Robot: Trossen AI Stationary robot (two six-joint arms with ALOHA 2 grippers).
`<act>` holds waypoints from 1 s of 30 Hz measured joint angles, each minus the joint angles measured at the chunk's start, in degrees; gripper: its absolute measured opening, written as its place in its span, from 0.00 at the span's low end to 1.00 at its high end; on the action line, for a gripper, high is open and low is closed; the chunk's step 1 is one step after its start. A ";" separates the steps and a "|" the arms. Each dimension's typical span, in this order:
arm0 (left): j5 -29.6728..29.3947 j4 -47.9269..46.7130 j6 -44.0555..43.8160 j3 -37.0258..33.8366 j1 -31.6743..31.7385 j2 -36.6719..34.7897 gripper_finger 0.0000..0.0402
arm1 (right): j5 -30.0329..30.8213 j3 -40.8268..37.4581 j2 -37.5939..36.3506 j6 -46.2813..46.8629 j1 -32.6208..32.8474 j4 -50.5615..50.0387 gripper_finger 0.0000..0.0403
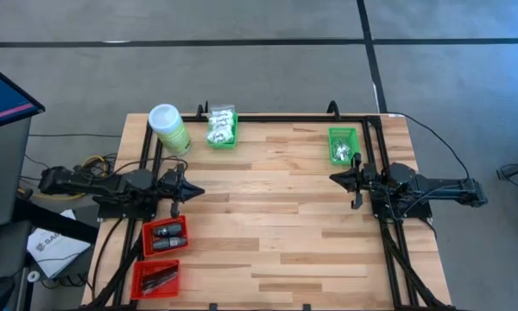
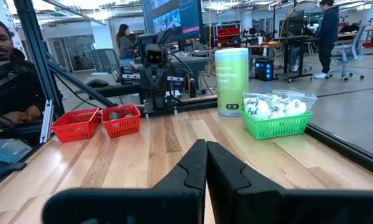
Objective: Pick & Place Travel size toiletries
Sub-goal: Return to Home Position
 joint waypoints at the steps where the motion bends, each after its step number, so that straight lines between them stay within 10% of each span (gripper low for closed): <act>1: 0.00 -0.03 0.00 0.00 0.00 0.19 0.01 | 0.00 0.00 0.00 0.00 0.00 0.00 0.00; 30: 0.04 0.89 0.00 0.00 0.00 0.56 0.01 | 0.00 0.00 0.00 0.00 0.01 0.00 0.00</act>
